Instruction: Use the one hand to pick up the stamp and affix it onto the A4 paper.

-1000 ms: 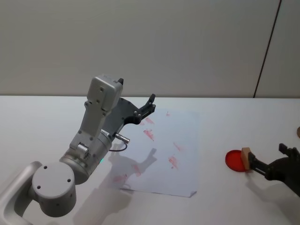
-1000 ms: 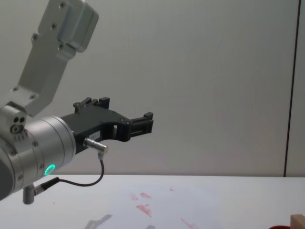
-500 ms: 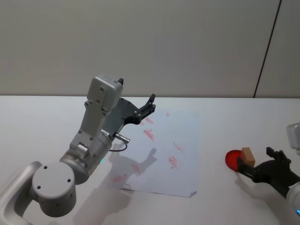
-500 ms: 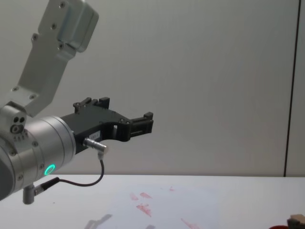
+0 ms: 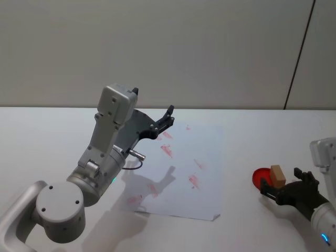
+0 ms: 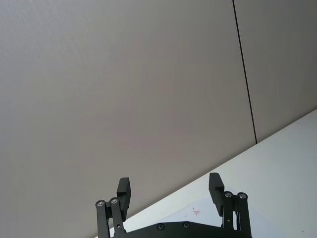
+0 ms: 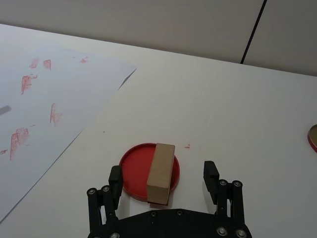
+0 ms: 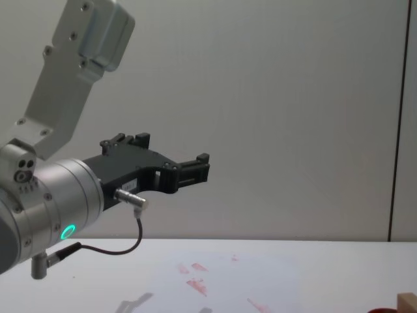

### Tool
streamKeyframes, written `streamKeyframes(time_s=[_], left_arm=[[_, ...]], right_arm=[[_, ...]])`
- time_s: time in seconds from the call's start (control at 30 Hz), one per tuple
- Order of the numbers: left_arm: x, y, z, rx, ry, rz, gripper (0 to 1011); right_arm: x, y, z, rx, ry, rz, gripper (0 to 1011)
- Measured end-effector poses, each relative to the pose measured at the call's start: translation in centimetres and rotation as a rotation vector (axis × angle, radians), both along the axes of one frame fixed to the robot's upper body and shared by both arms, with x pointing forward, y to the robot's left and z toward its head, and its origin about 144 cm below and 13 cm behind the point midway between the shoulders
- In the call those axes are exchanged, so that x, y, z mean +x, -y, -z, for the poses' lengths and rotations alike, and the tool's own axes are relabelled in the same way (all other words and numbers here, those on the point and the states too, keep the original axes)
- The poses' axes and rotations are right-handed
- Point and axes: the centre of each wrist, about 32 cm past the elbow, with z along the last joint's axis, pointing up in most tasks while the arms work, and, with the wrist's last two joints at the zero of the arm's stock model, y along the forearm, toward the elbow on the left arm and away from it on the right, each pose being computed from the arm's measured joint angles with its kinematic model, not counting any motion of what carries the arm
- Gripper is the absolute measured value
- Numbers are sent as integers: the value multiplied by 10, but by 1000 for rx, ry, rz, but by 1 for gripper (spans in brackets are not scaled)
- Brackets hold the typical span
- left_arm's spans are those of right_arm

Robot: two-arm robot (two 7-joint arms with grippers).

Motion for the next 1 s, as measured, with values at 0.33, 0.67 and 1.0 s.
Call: streamKeyframes(time_s=[0.33,0.67,1.0], left_arm=[[0,0,0,0,0,0,1003],[0,0,0,0,0,0,1003],[0,0,0,0,0,0,1003]], right_arm=[[6,-8,4,-4,6,-7,1001],[10,-12,6,-6,14,-18,926],[12,-14,7,-6,17,-23,664]])
